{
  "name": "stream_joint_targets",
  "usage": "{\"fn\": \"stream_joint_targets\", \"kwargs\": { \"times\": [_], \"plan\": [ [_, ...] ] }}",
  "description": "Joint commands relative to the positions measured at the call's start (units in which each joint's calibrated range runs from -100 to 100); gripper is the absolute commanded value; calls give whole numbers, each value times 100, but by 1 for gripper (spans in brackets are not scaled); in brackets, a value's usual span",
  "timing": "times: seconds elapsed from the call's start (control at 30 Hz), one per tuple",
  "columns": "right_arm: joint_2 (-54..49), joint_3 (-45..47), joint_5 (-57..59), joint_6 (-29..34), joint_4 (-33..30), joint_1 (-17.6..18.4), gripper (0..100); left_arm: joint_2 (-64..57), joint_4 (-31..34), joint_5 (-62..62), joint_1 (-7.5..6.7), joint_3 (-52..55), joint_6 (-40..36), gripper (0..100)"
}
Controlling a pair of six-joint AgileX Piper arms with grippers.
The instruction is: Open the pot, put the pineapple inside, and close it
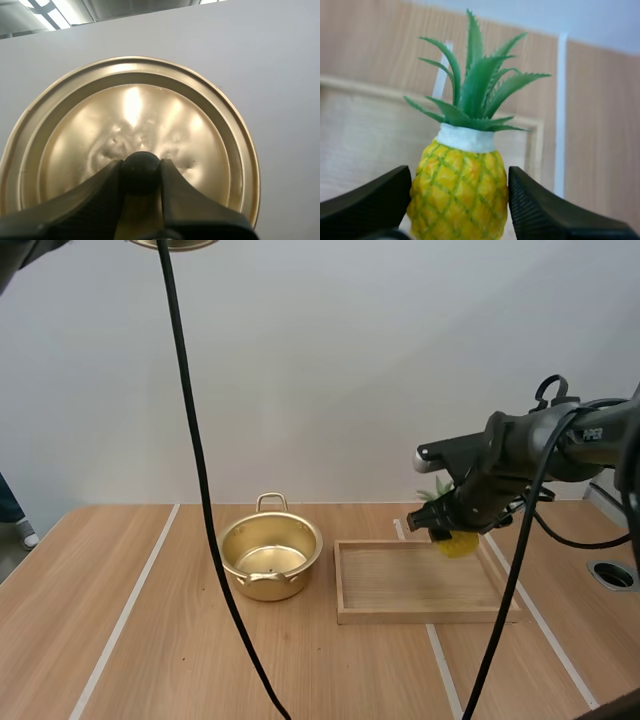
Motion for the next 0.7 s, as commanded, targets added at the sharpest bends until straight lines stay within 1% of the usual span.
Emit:
{"fn": "stream_joint_targets", "kwargs": {
  "times": [0.0, 0.27, 0.37, 0.5, 0.67],
  "plan": [
    [-485, -244, -16, -45, 303, -19, 0, -38, -77, -183, -10, -48, -19, 0],
    [-1754, -753, -17, -53, 971, -19, 0, -38, -77, -183, -10, -48, -19, 0],
    [-2167, -900, -17, -59, 1030, -19, 0, -38, -77, -183, -10, -48, -19, 0],
    [-2560, -978, -76, -84, 1041, -19, 0, -38, -77, -183, -10, -48, -19, 0],
    [-2677, -978, -61, -456, 1285, -19, 0, -38, -77, -183, -10, -48, -19, 0]
  ]
}}
